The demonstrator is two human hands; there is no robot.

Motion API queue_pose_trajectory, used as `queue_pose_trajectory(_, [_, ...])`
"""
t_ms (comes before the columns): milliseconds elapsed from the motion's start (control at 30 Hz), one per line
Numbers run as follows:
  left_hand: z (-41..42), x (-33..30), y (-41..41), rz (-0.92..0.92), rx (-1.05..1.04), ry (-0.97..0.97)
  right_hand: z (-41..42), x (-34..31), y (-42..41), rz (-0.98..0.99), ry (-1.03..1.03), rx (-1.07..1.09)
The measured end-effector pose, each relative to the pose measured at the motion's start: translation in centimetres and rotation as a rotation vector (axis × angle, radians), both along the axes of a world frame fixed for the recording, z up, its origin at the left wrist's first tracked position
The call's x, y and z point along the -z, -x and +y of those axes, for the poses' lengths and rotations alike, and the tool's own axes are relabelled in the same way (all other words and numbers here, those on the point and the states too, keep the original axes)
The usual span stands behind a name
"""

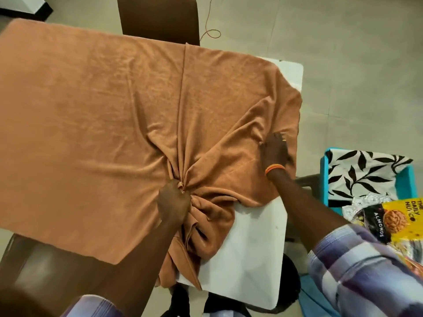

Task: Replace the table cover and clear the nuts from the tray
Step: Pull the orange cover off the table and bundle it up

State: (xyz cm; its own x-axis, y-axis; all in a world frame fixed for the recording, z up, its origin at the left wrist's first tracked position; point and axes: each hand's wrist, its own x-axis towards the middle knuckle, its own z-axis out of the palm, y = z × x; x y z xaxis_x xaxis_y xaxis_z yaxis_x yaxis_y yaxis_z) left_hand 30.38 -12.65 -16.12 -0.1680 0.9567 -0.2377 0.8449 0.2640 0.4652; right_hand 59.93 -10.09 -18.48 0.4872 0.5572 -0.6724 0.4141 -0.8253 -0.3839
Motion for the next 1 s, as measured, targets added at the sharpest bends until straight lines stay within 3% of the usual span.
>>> queue_pose_trajectory(67, [-0.1, -0.4, -0.3, -0.045, -0.048, -0.024, -0.5, -1.5, 2.9, 0.101, -0.216, 0.190])
queue_pose_trajectory(133, [-0.4, -1.0, -0.6, -0.154, -0.150, -0.028, 0.8, -4.0, 7.0, 0.028, -0.514, 0.173])
queue_pose_trajectory(167, [-0.4, -1.4, -0.8, -0.216, -0.209, -0.022, 0.5, -5.3, 9.7, 0.106, -0.602, 0.136])
queue_pose_trajectory(267, [-0.5, -1.4, -0.6, -0.341, -0.313, -0.015, -3.9, -6.6, 17.7, 0.264, -0.663, -0.137])
queue_pose_trajectory(400, [-0.4, -2.2, 1.1, -0.730, -0.419, 0.174, -8.5, -5.7, 23.1, 0.342, -0.712, -0.313])
queue_pose_trajectory(533, [-1.3, -1.4, 5.0, -0.406, 0.016, 0.076, -9.3, -3.3, 22.2, -0.017, -0.650, -0.936])
queue_pose_trajectory(600, [-1.7, -0.7, 6.1, -0.158, 0.151, 0.030, -9.5, -4.1, 21.4, -0.212, -0.551, -1.067])
queue_pose_trajectory(700, [-3.0, -0.5, 7.2, 0.062, 0.004, 0.186, -9.8, -4.1, 21.3, -0.319, -0.315, -1.029])
queue_pose_trajectory(800, [-3.7, -0.3, 9.8, 0.034, -0.205, 0.393, -9.3, -3.8, 21.7, -0.362, -0.149, -0.990])
queue_pose_trajectory(1000, [-5.7, 1.6, 20.9, 0.213, 0.045, 0.269, -7.7, -5.0, 23.8, -0.428, -0.289, -0.810])
